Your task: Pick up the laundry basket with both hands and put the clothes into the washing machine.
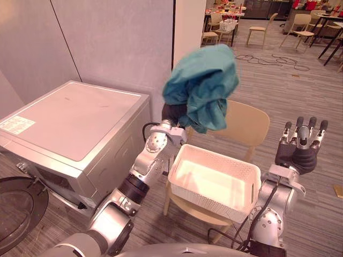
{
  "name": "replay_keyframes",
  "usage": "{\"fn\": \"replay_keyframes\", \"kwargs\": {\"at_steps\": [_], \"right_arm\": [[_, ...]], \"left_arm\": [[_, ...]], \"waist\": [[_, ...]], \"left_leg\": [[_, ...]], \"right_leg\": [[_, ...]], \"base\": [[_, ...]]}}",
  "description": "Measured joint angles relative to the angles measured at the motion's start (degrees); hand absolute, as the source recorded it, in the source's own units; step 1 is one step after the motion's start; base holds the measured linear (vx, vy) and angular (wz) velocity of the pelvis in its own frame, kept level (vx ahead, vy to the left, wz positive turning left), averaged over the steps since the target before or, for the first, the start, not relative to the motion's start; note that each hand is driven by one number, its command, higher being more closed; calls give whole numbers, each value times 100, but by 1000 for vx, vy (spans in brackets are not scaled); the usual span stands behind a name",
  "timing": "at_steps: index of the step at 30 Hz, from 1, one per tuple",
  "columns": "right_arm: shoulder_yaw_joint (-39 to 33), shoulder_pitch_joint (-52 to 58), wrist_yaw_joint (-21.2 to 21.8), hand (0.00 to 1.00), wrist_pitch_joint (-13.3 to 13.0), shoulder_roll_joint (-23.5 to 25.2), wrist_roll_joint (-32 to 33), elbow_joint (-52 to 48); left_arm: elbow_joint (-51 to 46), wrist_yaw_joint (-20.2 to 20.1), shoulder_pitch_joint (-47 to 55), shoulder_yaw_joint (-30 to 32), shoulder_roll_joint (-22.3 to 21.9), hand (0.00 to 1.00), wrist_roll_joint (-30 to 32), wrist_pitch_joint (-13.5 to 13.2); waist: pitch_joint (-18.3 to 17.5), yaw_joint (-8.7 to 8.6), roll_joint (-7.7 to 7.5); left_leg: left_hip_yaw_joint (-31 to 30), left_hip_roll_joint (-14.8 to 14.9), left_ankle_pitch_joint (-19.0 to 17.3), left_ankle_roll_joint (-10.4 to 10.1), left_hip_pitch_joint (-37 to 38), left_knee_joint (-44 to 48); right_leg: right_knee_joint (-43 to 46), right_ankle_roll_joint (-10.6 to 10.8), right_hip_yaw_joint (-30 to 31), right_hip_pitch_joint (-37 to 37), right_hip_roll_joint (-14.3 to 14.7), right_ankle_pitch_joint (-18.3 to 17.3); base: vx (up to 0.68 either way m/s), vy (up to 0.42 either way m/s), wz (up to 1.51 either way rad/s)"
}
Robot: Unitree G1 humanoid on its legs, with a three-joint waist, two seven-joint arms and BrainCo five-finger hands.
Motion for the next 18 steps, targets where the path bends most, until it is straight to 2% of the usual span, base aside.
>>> {"fn": "replay_keyframes", "kwargs": {"at_steps": [3, 9, 14, 18], "right_arm": [[-7, 1, -6, 0, 4, 16, -182, 14], [-254, 174, -9, 0, 104, 181, -351, 72], [-918, 397, 30, 0, 216, 199, -395, 575], [-1613, 809, 74, 0, 390, 386, -329, 1088]], "left_arm": [[-155, 86, 36, 331, 34, 100, -98, -32], [-919, 230, 510, 1517, 289, 100, -283, -260], [-1713, 234, 1304, 3050, 637, 100, -397, -508], [-2363, 206, 2204, 4113, 677, 100, -395, -639]], "waist": [[-3, -26, 12], [-18, -79, 71], [-5, -89, 82], [27, -69, 130]], "left_leg": [[18, 2, -4, 8, 5, 1], [41, 22, -23, 27, 11, 16], [42, 52, -48, 16, 10, 23], [46, 53, -76, 16, 13, 27]], "right_leg": [[-8, 2, 26, -8, 9, 4], [-33, -9, 46, 2, 36, 19], [-39, -17, 42, 19, 65, 21], [-40, -28, 42, 35, 64, 6]], "base": [[6, -6, -5], [5, -3, -2], [0, 0, 0], [0, 0, 0]]}}
